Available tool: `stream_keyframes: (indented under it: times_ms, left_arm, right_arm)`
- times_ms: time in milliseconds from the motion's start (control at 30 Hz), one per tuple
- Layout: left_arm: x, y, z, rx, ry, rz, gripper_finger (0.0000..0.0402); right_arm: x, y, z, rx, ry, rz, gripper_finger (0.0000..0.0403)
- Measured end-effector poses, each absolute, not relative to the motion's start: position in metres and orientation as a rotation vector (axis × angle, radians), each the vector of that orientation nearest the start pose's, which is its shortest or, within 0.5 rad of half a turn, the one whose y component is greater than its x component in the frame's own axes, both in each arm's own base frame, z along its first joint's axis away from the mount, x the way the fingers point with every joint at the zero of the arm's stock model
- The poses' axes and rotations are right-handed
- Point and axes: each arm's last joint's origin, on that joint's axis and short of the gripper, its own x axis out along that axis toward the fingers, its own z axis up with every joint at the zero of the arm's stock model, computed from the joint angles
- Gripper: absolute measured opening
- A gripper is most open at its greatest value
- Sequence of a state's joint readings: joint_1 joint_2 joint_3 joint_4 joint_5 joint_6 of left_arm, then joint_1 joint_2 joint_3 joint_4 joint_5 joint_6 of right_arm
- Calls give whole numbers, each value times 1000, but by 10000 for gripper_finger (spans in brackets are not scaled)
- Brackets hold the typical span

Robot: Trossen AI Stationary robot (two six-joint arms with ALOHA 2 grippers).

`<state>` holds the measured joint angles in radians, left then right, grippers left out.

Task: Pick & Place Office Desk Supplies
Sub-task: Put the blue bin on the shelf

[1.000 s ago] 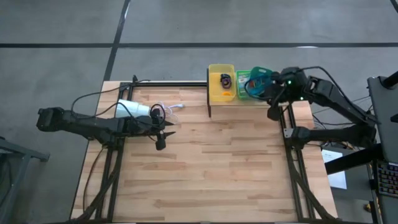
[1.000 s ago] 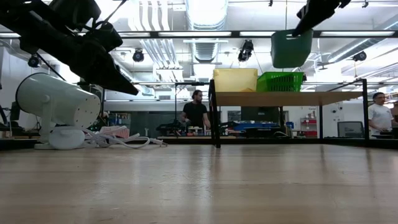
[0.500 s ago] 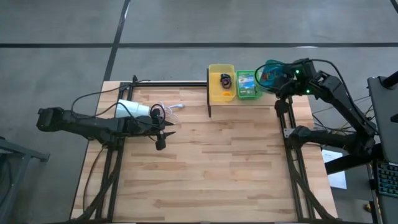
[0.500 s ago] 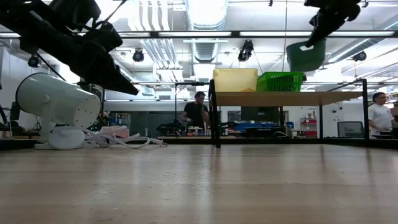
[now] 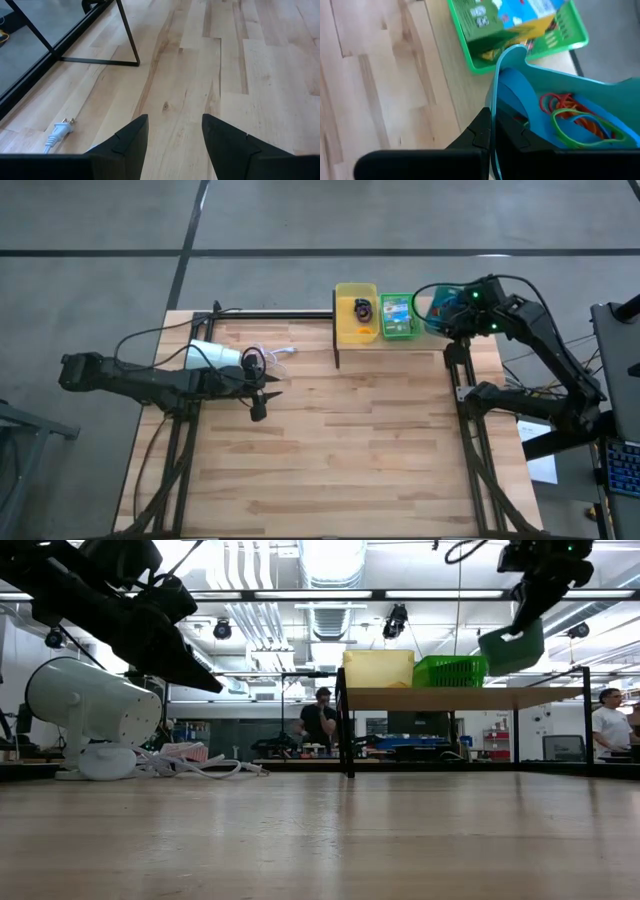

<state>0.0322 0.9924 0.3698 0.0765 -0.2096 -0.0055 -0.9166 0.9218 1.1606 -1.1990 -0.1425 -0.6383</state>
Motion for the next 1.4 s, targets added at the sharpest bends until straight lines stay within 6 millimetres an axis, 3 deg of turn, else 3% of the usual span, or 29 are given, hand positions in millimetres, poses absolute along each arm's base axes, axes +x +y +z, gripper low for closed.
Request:
stream_keyframes:
  times_ms: [233,733,1400]
  left_arm:
    - [191,12,181,43,545,238,190]
    - [191,12,181,43,545,238,190]
    - [192,12,181,43,544,237,190]
  right_arm:
    - [88,-112,334,-37,1050,-406,8]
    - [82,-120,314,-226,1123,-268,8]
    - [64,-144,306,-194,1020,-195,8]
